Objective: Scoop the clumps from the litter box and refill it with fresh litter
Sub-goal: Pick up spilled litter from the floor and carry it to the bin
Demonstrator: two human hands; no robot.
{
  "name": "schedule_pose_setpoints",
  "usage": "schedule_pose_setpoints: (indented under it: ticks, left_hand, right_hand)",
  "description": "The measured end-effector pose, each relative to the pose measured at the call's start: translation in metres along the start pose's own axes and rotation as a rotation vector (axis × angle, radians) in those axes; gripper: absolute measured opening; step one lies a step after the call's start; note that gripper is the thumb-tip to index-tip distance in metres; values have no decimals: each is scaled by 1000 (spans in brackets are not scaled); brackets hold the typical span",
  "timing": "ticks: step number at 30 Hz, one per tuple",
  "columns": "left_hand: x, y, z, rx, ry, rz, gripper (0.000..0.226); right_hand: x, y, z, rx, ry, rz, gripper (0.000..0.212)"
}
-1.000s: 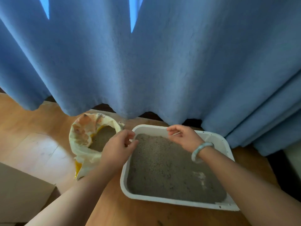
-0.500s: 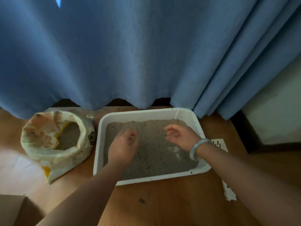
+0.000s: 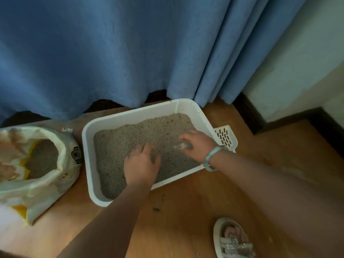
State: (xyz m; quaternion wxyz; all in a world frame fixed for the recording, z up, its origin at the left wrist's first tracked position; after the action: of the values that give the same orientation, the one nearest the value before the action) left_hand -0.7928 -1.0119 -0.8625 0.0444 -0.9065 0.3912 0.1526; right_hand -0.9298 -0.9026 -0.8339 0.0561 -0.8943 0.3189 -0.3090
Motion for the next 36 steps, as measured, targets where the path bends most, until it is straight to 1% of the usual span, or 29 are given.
schedule_pose_setpoints:
  ticks: [2, 3, 6, 9, 13, 16, 18, 19, 21, 24, 26, 29, 30, 33, 36]
  left_hand:
    - [-2, -1, 3, 24, 51, 20, 31]
    - [-6, -4, 1, 27, 40, 31, 32]
    - [-15, -15, -6, -7, -14, 21, 28]
    - [-20, -26, -9, -25, 14, 28, 29]
    - [-35, -30, -5, -18, 67, 210, 28]
    - [-43, -36, 5, 31, 61, 301, 27]
    - [-53, -45, 8, 7, 117, 436, 24]
    - [-57, -49, 9, -11, 156, 497, 25]
    - [-60, -52, 12, -67, 206, 550, 30]
    - [-67, -63, 21, -177, 241, 599, 30]
    - [-76, -77, 30, -210, 232, 681, 26]
    - [-84, -97, 46, -131, 197, 795, 31]
    - [-82, -100, 52, -80, 183, 795, 31]
    - [-68, -102, 68, 59, 176, 686, 33]
    - [-52, -104, 87, 165, 234, 592, 42]
  right_hand:
    - [10, -8, 0, 13, -71, -17, 41]
    - [16, -12, -2, 10, -87, -18, 41]
    - [29, -25, -13, -14, -114, -11, 40]
    - [25, -40, -14, -27, -167, 4, 39]
    - [3, -57, -4, -94, -171, 18, 36]
    - [-13, -70, 10, -185, -102, -28, 35]
    - [-25, -82, 20, -221, -77, -81, 31]
    - [-32, -88, 26, -219, -77, -99, 29]
    - [-51, -99, 37, -191, -106, -106, 26]
    - [-81, -111, 58, -81, -166, -67, 27]
    - [-94, -113, 75, -1, -192, -66, 28]
    - [-100, -111, 93, 48, -170, -94, 31]
    - [-100, -109, 97, 45, -161, -107, 32]
    - [-101, -102, 110, 23, -136, -123, 33]
    - [-100, -94, 120, 4, -133, -129, 25]
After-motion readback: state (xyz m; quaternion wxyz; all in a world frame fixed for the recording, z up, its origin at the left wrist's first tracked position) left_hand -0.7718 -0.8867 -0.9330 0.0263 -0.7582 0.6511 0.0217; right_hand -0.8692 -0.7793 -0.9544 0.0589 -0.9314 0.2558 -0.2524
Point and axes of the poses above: each hand's wrist, its own y-axis towards the middle knuckle, its own z-axis out of the palm, x = y × z, the point moved 8 cm from there along y, towards the middle knuckle, and after that the axes turned 10 degrees about y, right-handed, at the moved point
